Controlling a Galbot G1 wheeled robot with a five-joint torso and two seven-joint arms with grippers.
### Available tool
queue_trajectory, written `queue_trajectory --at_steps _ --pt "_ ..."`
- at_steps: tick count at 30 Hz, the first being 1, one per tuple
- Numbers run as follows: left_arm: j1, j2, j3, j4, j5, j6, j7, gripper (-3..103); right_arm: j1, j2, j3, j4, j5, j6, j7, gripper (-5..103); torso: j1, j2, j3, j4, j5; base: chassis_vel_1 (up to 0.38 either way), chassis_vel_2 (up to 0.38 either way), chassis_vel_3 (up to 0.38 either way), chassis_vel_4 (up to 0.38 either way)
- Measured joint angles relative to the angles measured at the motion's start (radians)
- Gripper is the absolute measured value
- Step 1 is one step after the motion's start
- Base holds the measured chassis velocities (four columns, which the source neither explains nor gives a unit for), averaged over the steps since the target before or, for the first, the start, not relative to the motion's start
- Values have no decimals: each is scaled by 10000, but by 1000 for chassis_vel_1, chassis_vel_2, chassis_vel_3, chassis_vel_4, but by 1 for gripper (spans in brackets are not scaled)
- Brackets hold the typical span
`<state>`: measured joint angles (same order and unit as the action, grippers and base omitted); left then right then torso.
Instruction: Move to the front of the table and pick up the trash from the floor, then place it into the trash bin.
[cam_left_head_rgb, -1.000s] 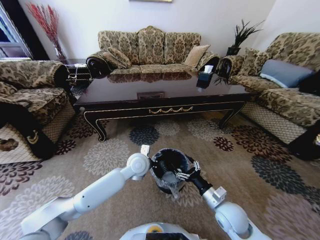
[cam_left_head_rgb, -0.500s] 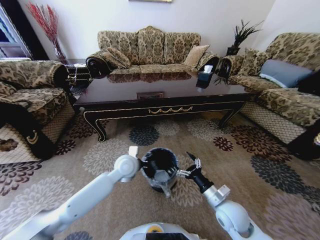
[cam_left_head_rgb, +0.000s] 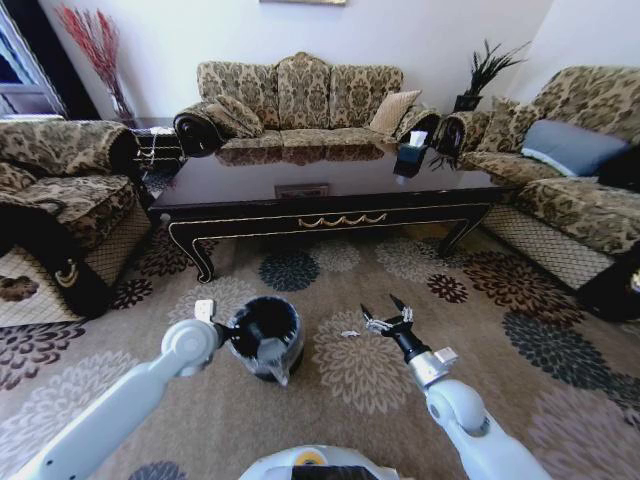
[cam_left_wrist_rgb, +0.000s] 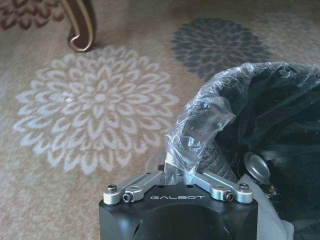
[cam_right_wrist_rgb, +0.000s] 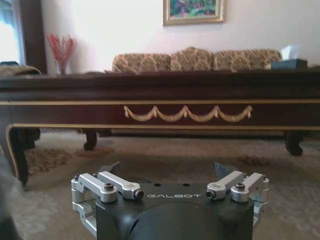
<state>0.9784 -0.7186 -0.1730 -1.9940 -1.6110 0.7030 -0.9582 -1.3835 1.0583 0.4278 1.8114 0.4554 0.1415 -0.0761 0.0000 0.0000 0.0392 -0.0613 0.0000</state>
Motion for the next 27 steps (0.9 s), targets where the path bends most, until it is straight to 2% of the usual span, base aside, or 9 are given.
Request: queue_trajectory --at_steps 4,5,7,9,12,14,15,19,27 --pt "135 -73 -380 696 35 -9 262 0 481 148 -204 -1109 -27 128 -45 100 0 0 0 4 -3 0 0 0 0" --pt "192 -37 -460 1137 266 -21 525 0 745 310 -318 -1752 -119 198 -111 100 0 0 1 -1 -3 0 0 0 0" --pt "249 13 -499 1264 326 -29 675 0 875 382 -374 -2021 -172 227 -137 100 0 0 1 -2 -4 0 0 0 0" --pt "425 244 -597 1512 485 -107 1128 0 1272 708 -621 -2921 -384 304 -263 100 0 0 1 2 -3 0 0 0 0" --pt "448 437 -604 1612 524 -179 1306 0 1641 1036 -817 -3610 -671 401 -380 100 0 0 0 3 -2 0 0 0 0" --pt "378 537 -578 1626 513 -254 1325 0 1996 1384 -1136 -4274 -1109 496 -511 100 0 0 1 3 2 0 0 0 0" --pt "378 537 -578 1626 513 -254 1325 0 1996 1384 -1136 -4274 -1109 496 -511 100 0 0 1 3 2 0 0 0 0" --pt "198 496 -418 1251 272 -338 1177 0 2717 1734 -1687 -5618 -2123 789 -792 100 0 0 0 -2 -1 0 0 0 0" --pt "345 472 -344 820 240 -351 920 0 3635 2031 -2049 -7496 -2608 1062 -977 100 0 0 0 3 -2 0 0 0 0"
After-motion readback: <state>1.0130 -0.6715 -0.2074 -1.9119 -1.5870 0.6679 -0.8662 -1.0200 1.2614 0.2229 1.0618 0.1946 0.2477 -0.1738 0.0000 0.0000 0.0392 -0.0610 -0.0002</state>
